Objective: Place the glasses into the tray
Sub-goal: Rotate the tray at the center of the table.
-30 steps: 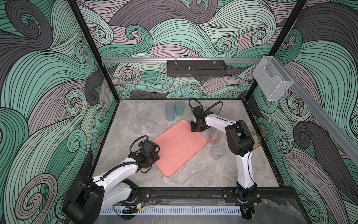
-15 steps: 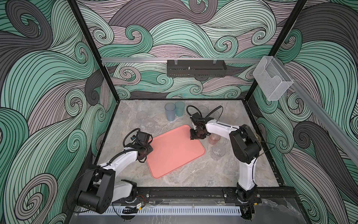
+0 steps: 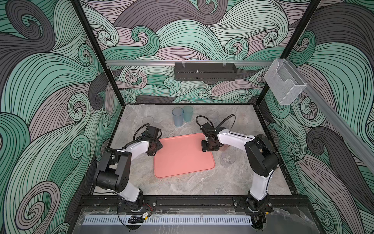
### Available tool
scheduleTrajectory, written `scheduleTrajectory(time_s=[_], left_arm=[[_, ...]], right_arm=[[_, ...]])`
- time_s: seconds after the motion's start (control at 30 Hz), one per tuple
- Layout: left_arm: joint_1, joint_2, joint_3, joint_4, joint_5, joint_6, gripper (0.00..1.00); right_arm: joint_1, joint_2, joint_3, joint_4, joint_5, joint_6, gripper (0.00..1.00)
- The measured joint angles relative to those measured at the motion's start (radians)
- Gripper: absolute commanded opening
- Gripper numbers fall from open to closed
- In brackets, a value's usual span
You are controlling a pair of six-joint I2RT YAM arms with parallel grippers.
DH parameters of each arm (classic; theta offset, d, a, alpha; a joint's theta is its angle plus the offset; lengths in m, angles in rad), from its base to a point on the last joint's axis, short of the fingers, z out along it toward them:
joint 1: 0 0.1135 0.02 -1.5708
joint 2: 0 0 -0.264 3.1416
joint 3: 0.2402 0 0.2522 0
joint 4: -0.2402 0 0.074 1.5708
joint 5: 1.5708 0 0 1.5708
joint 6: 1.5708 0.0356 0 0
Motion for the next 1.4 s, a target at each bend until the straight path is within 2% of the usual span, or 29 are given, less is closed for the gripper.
scheduleTrajectory(time_s=[0.2, 0.37, 0.47, 0.6, 1.03, 1.23, 1.4], left_arm=[[0.000, 0.059, 0.065, 0.003, 0.038, 0.046, 0.55], [0.000, 0.101, 0.108, 0.019, 0.071, 0.081, 0.56], [-0.001, 0.107, 0.112, 0.023, 0.087, 0.095, 0.58], [-0.008, 0.098, 0.122, -0.001, 0.095, 0.100, 0.63], [-0.014, -0.199, 0.105, -0.156, 0.134, 0.100, 0.70], [-0.014, -0.325, 0.167, -0.230, 0.111, 0.232, 0.74], [-0.013, -0.330, 0.276, -0.244, 0.062, 0.361, 0.75]], right_arm=[[0.015, -0.011, -0.013, -0.034, 0.037, -0.008, 0.61], [0.027, -0.022, -0.020, -0.071, 0.054, -0.021, 0.68], [0.033, -0.038, -0.020, -0.089, 0.057, -0.034, 0.73], [0.045, -0.077, -0.002, -0.102, 0.058, -0.055, 0.75], [0.051, -0.173, 0.169, -0.128, 0.001, -0.075, 0.73], [0.051, -0.187, 0.234, -0.120, -0.038, -0.040, 0.72], [0.051, -0.158, 0.300, -0.100, -0.066, 0.000, 0.72]])
